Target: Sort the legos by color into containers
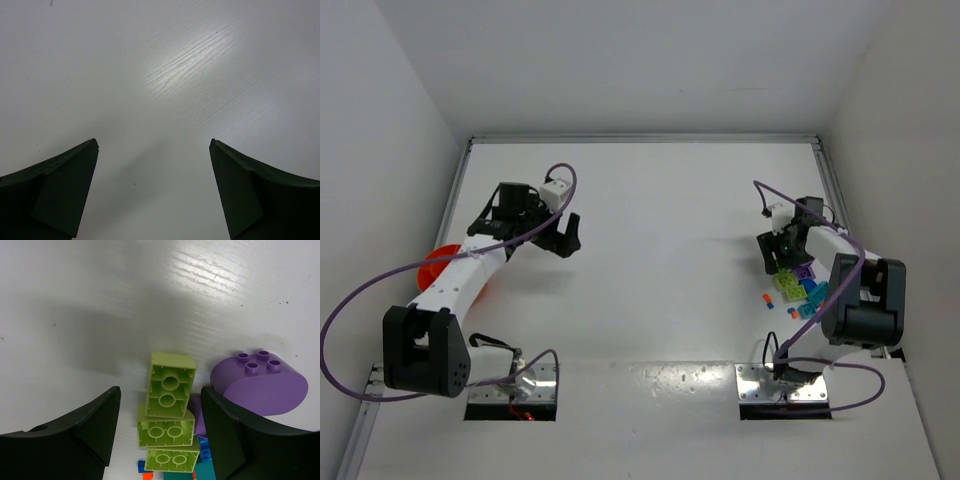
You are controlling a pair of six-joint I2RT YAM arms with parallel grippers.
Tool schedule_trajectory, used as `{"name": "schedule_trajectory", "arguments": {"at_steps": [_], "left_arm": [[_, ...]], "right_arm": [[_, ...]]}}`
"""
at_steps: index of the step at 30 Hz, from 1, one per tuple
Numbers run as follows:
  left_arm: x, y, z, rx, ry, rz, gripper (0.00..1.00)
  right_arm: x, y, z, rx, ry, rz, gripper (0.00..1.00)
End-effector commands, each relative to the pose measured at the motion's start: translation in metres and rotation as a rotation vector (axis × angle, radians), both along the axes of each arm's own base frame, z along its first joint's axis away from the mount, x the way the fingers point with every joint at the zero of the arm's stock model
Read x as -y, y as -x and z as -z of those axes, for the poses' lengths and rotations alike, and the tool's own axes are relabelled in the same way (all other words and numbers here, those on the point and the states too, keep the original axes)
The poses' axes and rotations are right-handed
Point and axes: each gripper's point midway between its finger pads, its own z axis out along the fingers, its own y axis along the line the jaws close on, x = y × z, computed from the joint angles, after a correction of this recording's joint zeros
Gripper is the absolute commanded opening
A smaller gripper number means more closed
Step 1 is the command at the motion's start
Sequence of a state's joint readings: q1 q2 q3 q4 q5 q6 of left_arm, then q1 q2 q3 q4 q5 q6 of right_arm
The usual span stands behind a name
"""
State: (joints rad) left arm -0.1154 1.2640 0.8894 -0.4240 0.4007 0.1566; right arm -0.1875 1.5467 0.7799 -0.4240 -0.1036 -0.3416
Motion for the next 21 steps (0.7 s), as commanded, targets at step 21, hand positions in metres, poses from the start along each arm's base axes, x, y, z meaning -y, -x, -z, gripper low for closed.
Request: {"name": "schedule_trajectory", "arguments": {"at_steps": [21], "left_arm": [[-0.011,-0.014,-0.017,0.047,0.06,-0.006,0.99]], "right_arm": [[0.013,-0.004,0.013,0.011,-0.005,-0.003,0.32]]}}
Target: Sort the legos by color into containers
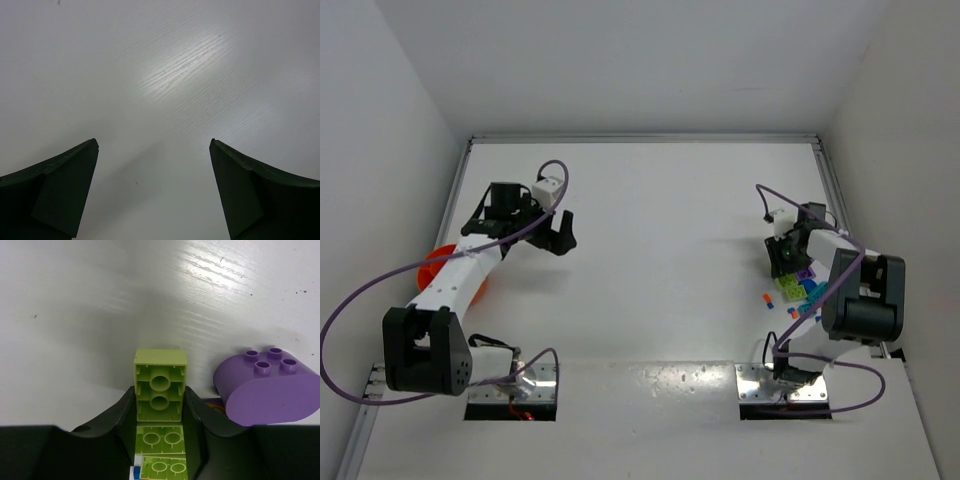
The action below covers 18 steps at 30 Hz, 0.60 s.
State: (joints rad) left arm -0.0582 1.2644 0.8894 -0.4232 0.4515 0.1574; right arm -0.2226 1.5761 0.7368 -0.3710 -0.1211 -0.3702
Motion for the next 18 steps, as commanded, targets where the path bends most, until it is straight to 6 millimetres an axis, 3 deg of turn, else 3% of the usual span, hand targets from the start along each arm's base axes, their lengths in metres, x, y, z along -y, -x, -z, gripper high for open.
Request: {"name": "schedule_trajectory", "arguments": {"at_steps": [1,4,8,16,18], "left_arm": [[-0.001,-0.012,-0.015,0.05,0.024,0.014,0.99],[-0.008,-0.016,-0.017,0.037,0.053,-0.025,0.99],[-0.01,-0.02,-0.035,0.051,0.137,-0.026,0.99],[0.037,0.007,-0.063,-0.068,0.457,0.131,0.99],[0.044,0.006,-0.073,-0.106,0.532,0.137,0.99]], "right_arm": [[0.002,-0.009,-0.003,0.017,-0.019,-0.013,0.28],[-0.006,-0.02,-0.016,0.045,-0.051,-0.038,0.18],[-0.028,-0.038,-0.052,0.126,-0.133,-0.101,0.17],[-0.118,-0.071,-0.128,0.275,-0.39,-0.267,0.14],[-0.149,-0.071,-0.136,0.253,-0.479,-0.303,0.12]]}}
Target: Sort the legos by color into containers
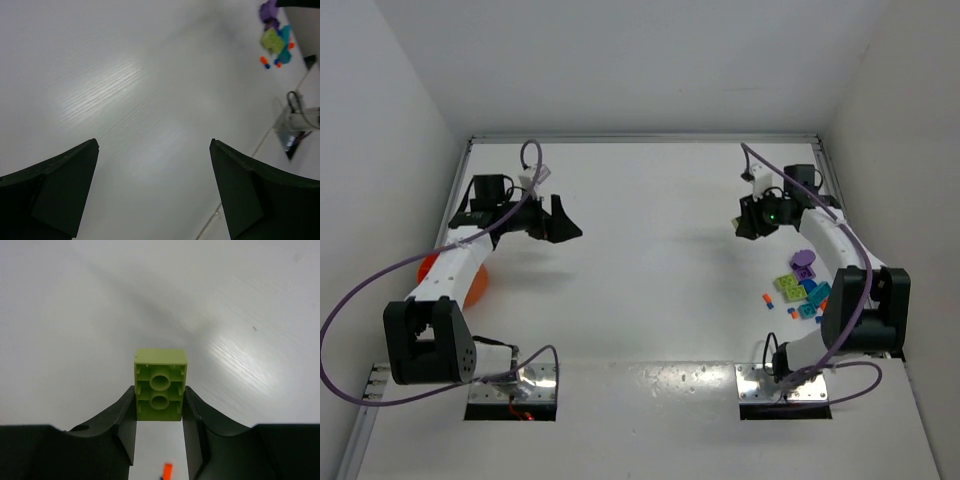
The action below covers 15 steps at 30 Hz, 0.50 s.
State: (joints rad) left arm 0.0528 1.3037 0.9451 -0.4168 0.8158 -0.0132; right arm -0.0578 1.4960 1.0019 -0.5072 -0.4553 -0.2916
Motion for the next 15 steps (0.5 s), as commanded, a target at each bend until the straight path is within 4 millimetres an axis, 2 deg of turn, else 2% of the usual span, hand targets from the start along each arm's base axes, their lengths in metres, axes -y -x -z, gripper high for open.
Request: {"name": "schedule_trajectory", "arguments": {"at_steps": [1,2,3,5,6,8,9,11,12,13,15], "left_arm": [[0.027,0.004,-0.04,-0.021,0.222,0.111,0.99],[0.028,0.001,-0.042,-0.039,0.246,0.111,0.99],[0.031,0.0,-0.047,-0.071,0.283,0.095,0.99],[0.032,-0.007,-0.054,-0.056,0.311,0.091,0.99],[0.036,-0.007,-0.057,-0.058,0.322,0.094,0.98],[0.04,-0.009,-0.061,-0.068,0.348,0.087,0.97],[0.044,-0.008,-0.058,-0.087,0.354,0.093,0.96],[0.048,-0.008,-0.059,-0.094,0.358,0.093,0.94],[0.048,-0.009,-0.06,-0.084,0.357,0.095,0.93],[0.053,-0.006,-0.056,-0.108,0.359,0.093,0.92],[0.059,-0.004,-0.051,-0.118,0.352,0.095,0.9]], "right_arm": [[-0.059,-0.009,-0.042,0.027,-0.191,-0.107,0.12],[-0.072,-0.011,-0.044,0.017,-0.221,-0.132,0.12],[-0.095,-0.012,-0.052,0.023,-0.242,-0.166,0.12],[-0.119,-0.012,-0.058,0.023,-0.259,-0.209,0.12],[-0.143,-0.008,-0.06,0.013,-0.271,-0.254,0.12],[-0.166,-0.007,-0.062,0.021,-0.267,-0.311,0.12],[-0.183,0.001,-0.059,-0.004,-0.251,-0.363,0.12],[-0.197,0.004,-0.057,-0.017,-0.242,-0.395,0.11],[-0.204,0.0,-0.062,0.001,-0.237,-0.407,0.11],[-0.215,0.006,-0.058,-0.015,-0.23,-0.442,0.11],[-0.229,0.003,-0.064,0.006,-0.225,-0.467,0.11]]}}
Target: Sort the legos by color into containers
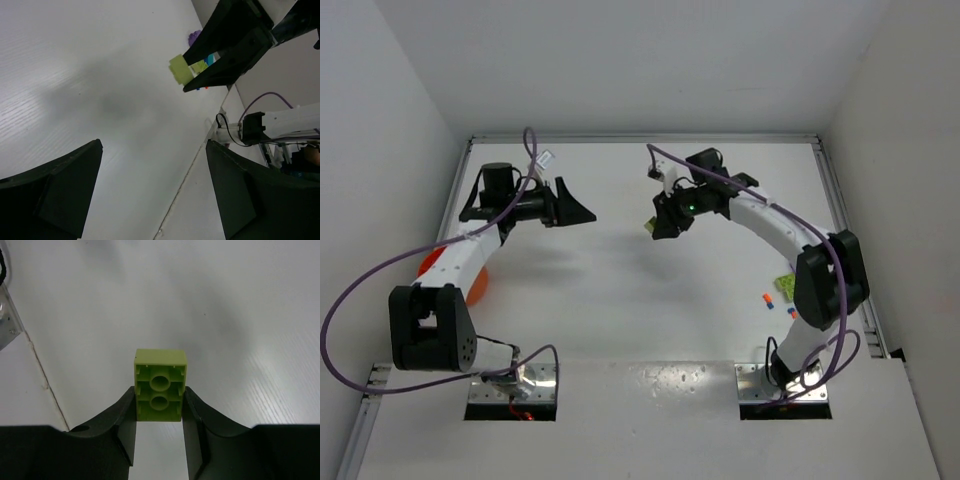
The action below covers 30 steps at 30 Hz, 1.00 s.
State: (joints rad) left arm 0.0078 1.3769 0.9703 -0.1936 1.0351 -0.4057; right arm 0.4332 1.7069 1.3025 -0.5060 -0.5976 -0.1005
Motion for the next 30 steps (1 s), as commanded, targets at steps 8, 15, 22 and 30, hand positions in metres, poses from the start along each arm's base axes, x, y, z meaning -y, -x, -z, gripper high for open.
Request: {"name": "schedule_trajectory", "arguments": {"at_steps": [8,15,22,30], "left_arm": [[0.039,0.016,0.003,-0.025,0.02,0.08,0.85],[0.044,0.011,0.017,-0.075,0.024,0.085,0.79],[0.046,0.014,0.028,-0.102,0.021,0.093,0.73],[0.049,0.019,0.039,-0.141,0.053,0.124,0.67]], "right_arm": [[-0.073,0.005,-0.021,0.087,0.011,-0.136,0.11],[-0.093,0.019,-0.015,0.108,0.055,-0.17,0.11],[-0.107,0.022,-0.021,0.152,0.067,-0.192,0.1],[-0.113,0.021,-0.029,0.182,0.075,-0.189,0.1]]}}
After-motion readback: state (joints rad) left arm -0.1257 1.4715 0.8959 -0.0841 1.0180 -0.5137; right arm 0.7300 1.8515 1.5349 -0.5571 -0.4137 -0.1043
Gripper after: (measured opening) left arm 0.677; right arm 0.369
